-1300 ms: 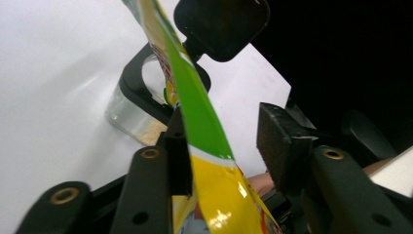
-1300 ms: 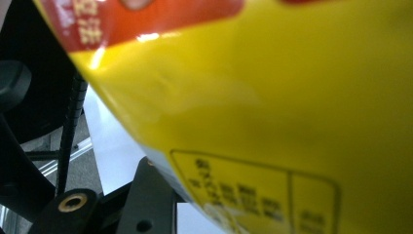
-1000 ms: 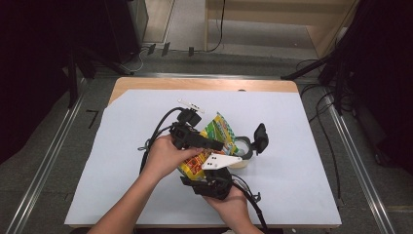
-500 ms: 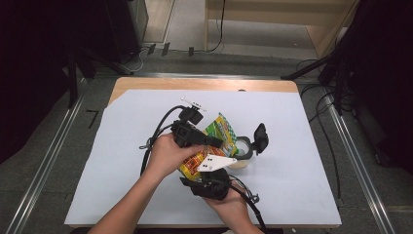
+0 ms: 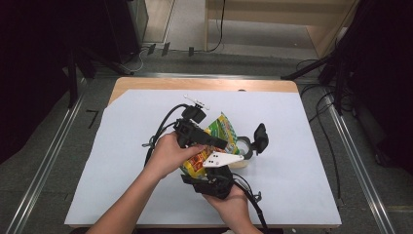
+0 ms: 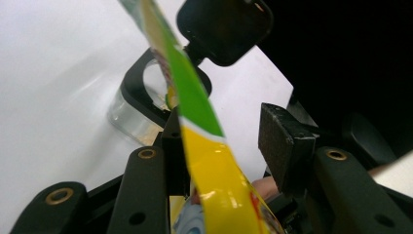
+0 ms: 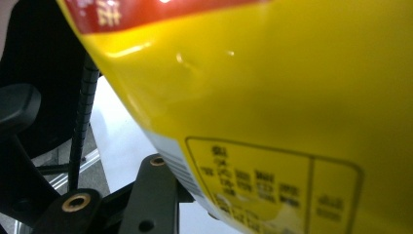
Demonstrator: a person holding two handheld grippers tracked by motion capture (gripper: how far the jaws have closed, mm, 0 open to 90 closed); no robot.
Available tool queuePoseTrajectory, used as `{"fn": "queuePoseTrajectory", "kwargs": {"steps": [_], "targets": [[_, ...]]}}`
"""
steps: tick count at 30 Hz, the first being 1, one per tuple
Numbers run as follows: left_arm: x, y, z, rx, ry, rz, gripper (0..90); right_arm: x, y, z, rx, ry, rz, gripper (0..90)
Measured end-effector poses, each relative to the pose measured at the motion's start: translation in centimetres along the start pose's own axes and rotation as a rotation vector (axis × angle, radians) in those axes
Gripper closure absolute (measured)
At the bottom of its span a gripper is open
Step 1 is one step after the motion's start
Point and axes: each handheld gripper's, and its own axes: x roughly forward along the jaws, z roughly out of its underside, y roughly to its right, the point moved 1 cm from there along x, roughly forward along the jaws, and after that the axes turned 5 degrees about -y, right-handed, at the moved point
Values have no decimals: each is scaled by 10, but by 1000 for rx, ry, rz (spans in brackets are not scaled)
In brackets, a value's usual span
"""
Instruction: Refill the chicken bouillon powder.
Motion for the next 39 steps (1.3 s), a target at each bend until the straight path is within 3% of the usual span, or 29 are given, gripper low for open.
{"fn": "queuePoseTrajectory", "kwargs": {"steps": [5,7,10,18,23,24,31,39], "targets": [[4,-5,-8,-58,-58,5,625,-3,2,-2,-2,-6,-1,661],[5,-6,-11,-110,-86,2,658,-3,1,-2,-5,-13,2,644],[5,-7,-11,-126,-77,5,662,-3,0,-4,-7,-22,11,643],[2,-7,-10,-126,-51,10,617,-5,1,-6,15,-19,-3,671],[-5,-6,-9,-125,-41,9,593,-8,4,-7,61,7,-27,671],[-7,-6,-8,-130,-32,12,607,-10,8,-7,100,24,-50,670],[-4,-4,-8,-107,-40,-19,733,-9,5,-7,68,6,-33,638],[-5,-4,-8,-102,-30,-24,784,-8,1,-8,-2,-26,17,648]]}}
